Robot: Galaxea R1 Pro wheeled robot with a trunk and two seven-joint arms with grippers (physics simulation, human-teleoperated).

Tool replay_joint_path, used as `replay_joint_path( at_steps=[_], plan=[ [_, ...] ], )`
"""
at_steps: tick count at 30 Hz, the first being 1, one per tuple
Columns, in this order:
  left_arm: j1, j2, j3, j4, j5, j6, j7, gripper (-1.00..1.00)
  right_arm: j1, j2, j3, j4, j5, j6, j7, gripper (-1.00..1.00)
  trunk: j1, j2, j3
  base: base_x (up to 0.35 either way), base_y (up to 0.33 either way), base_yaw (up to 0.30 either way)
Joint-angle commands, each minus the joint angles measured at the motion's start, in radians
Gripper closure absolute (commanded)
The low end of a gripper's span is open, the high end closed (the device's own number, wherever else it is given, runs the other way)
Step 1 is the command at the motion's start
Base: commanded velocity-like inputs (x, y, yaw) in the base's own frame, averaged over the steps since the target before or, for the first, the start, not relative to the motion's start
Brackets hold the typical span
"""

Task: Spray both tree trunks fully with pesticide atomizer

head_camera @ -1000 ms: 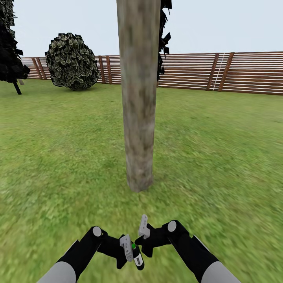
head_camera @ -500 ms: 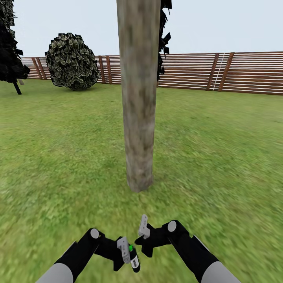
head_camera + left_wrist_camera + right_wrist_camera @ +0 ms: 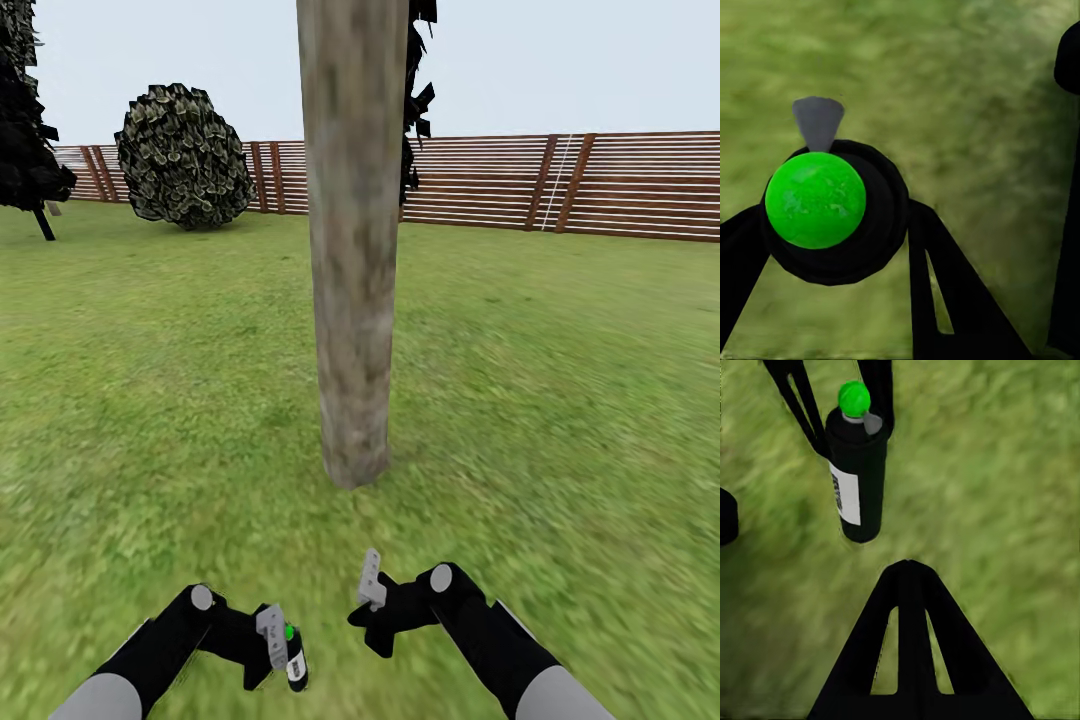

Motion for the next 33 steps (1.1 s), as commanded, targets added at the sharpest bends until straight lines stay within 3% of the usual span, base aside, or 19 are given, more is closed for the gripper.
replay_joint_path(
  at_steps=[1,2,6,11,13,16,17,20,21,23,25,26,27,30,33],
  plan=[
    [0.001,0.022,0.002,0.0,0.002,0.0,0.005,1.0,0.0,-0.001,-0.003,0.033,-0.001,-0.002,-0.001,1.0,0.0,0.0,0.0,0.0,0.0,0.0],
    [0.001,0.033,0.003,0.0,0.003,-0.001,0.009,1.0,0.0,-0.001,-0.004,0.049,-0.001,-0.002,-0.002,-1.0,0.0,0.0,0.0,0.0,0.0,0.0],
    [0.001,0.068,0.007,0.0,0.008,-0.001,0.043,1.0,0.0,-0.004,-0.005,0.092,-0.002,-0.01,-0.011,-1.0,0.0,0.0,0.0,0.0,0.0,0.0],
    [0.009,0.074,0.026,0.001,0.014,0.003,0.153,1.0,0.001,-0.017,-0.014,0.104,-0.007,-0.016,-0.067,-1.0,0.0,0.0,0.0,0.0,0.0,0.0],
    [0.022,0.068,0.08,0.001,0.024,0.004,0.206,1.0,0.003,-0.025,-0.064,0.135,-0.012,-0.033,-0.148,-1.0,0.0,0.0,0.0,0.0,0.0,0.0],
    [0.029,0.063,0.179,0.004,0.056,0.004,0.243,1.0,0.005,-0.027,-0.188,0.232,-0.03,-0.115,-0.248,-1.0,0.0,0.0,0.0,0.0,0.0,0.0],
    [0.029,0.062,0.194,0.006,0.062,0.004,0.248,1.0,0.005,-0.027,-0.213,0.253,-0.034,-0.136,-0.263,-1.0,0.0,0.0,0.0,0.0,0.0,0.0],
    [0.031,0.06,0.272,0.021,0.101,0.005,0.291,1.0,0.006,-0.027,-0.355,0.39,-0.051,-0.283,-0.358,-1.0,0.0,0.0,0.0,0.0,0.0,0.0],
    [0.032,0.058,0.312,0.028,0.142,0.007,0.354,1.0,0.006,-0.028,-0.454,0.504,-0.055,-0.412,-0.473,-1.0,0.0,0.0,0.0,0.0,0.0,0.0],
    [0.033,0.048,0.327,0.029,0.176,0.014,0.409,1.0,0.007,-0.032,-0.511,0.576,-0.057,-0.522,-0.587,-1.0,0.0,0.0,0.0,0.0,0.0,0.0],
    [0.032,0.034,0.333,0.029,0.192,0.039,0.449,1.0,0.01,-0.039,-0.537,0.614,-0.058,-0.607,-0.676,-1.0,0.0,0.0,0.0,0.0,0.0,0.0],
    [0.032,0.015,0.337,0.022,0.203,0.103,0.506,1.0,0.019,-0.046,-0.553,0.643,-0.058,-0.704,-0.787,-1.0,0.0,0.0,0.0,0.0,0.0,0.0],
    [0.032,0.006,0.337,0.019,0.206,0.14,0.535,1.0,0.021,-0.048,-0.558,0.649,-0.058,-0.738,-0.836,-1.0,0.0,0.0,0.0,0.0,0.0,0.0],
    [0.03,-0.02,0.338,0.015,0.212,0.218,0.604,1.0,0.023,-0.05,-0.565,0.652,-0.058,-0.783,-0.948,-1.0,0.0,0.0,0.0,0.0,0.0,0.0],
    [0.025,-0.073,0.339,0.015,0.214,0.263,0.713,1.0,0.025,-0.055,-0.566,0.645,-0.056,-0.799,-1.06,-1.0,0.0,0.0,0.0,0.0,0.0,0.0]
  ],
)
